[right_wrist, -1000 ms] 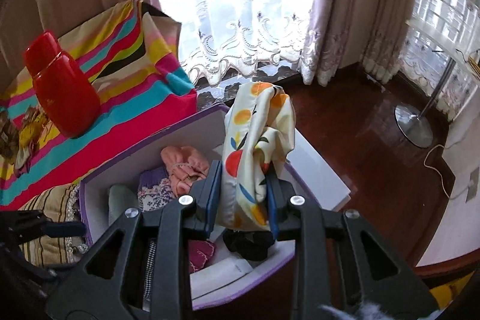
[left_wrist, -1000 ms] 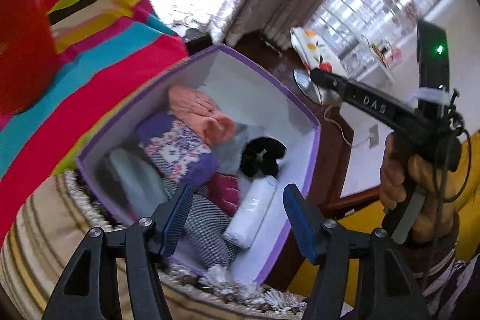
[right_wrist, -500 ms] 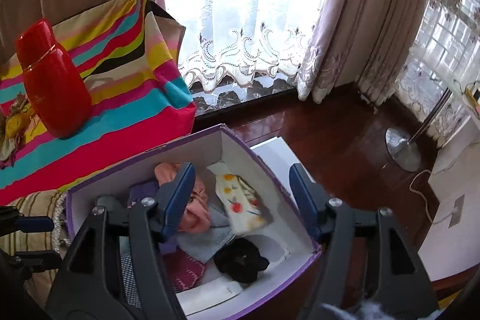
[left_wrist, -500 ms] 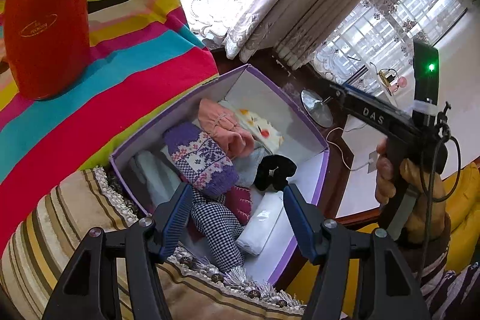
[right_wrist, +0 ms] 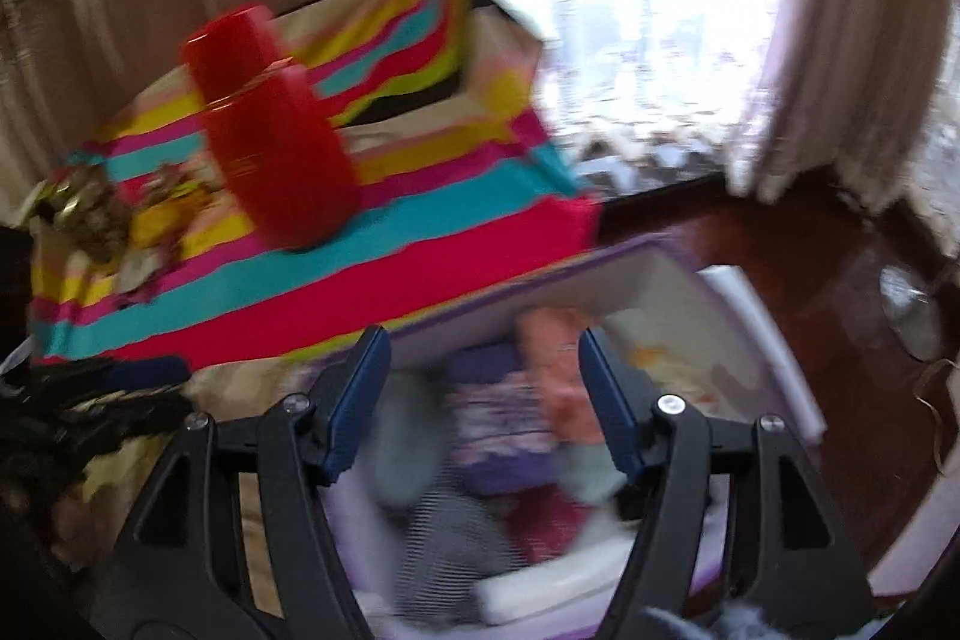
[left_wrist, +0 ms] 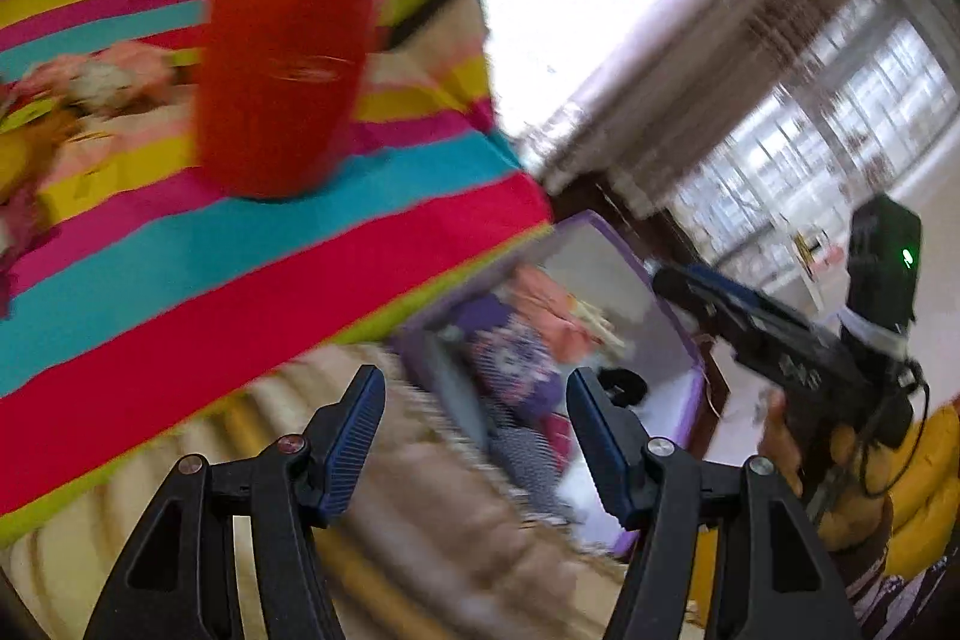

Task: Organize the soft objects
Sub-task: 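Move both open tools back over the remaining items on the cushion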

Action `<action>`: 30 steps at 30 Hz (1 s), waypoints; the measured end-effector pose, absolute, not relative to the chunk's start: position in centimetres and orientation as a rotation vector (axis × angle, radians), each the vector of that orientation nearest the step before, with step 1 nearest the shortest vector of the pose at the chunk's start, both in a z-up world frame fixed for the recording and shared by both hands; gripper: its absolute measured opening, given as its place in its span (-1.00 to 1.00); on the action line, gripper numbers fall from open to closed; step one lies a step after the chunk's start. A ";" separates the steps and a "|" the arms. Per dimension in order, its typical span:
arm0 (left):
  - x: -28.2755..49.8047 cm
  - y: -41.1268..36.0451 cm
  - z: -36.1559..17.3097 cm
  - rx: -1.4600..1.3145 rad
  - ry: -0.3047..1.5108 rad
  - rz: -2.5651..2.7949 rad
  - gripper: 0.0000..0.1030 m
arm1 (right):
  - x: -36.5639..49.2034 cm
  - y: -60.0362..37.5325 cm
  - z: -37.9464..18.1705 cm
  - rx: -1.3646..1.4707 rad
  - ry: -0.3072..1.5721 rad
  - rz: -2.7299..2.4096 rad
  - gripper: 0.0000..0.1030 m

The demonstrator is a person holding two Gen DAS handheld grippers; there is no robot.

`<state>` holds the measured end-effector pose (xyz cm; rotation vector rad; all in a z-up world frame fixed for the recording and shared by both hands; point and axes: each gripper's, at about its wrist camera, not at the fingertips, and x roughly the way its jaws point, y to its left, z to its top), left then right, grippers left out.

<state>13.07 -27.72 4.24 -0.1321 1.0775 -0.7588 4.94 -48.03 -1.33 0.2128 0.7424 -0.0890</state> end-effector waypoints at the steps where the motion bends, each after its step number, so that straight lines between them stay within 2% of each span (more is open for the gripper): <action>1: 13.4 -26.3 4.3 -0.145 1.067 -0.726 0.24 | 5.3 -47.0 -1.3 0.201 0.745 -0.071 0.33; 16: 17.8 -7.1 3.2 -0.440 0.987 -0.341 0.24 | 11.4 -30.8 -0.5 0.036 0.786 0.223 0.33; 23: 18.8 -3.2 3.2 -0.482 0.969 -0.267 0.24 | 14.8 -26.6 0.0 0.009 0.784 0.271 0.34; 27: 19.5 -2.1 3.1 -0.487 0.963 -0.247 0.24 | 17.1 -24.7 0.3 0.026 0.776 0.282 0.47; 30: 20.2 -1.8 3.1 -0.469 0.954 -0.240 0.24 | 18.5 -23.5 0.3 0.020 0.775 0.283 0.48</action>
